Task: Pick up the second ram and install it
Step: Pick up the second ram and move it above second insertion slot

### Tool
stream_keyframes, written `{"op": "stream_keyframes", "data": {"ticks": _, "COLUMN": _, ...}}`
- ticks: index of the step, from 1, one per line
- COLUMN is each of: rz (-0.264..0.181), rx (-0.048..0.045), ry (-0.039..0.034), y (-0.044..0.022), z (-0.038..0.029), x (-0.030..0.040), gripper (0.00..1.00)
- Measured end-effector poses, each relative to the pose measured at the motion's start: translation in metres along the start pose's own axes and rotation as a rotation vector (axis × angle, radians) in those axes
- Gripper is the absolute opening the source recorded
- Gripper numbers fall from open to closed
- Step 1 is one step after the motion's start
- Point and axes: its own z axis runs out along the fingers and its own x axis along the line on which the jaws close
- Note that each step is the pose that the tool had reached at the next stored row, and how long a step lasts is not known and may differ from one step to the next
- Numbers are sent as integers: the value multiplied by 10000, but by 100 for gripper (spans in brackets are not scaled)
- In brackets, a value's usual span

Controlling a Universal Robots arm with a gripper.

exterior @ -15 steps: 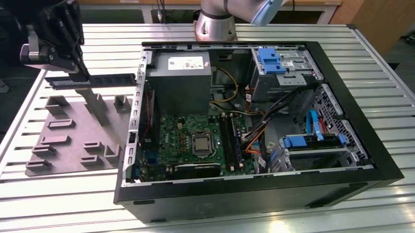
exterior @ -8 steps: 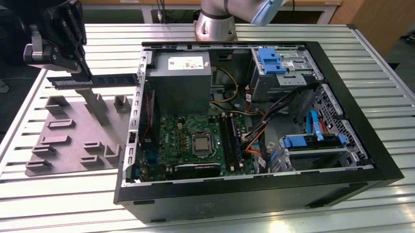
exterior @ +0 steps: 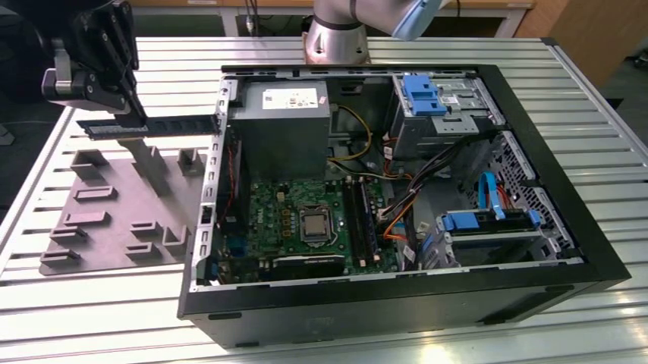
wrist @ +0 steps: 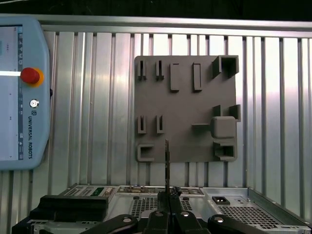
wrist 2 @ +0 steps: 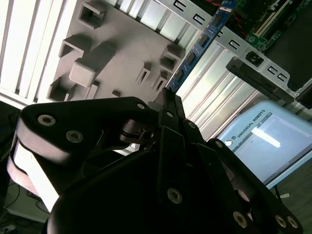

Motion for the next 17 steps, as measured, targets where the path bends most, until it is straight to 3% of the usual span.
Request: {"op": "stream_keyframes", "data": {"ticks": 17, "rz": 0, "rx": 0, "ry": 0, "y": -96, "z": -4, "x": 1, "gripper": 12}}
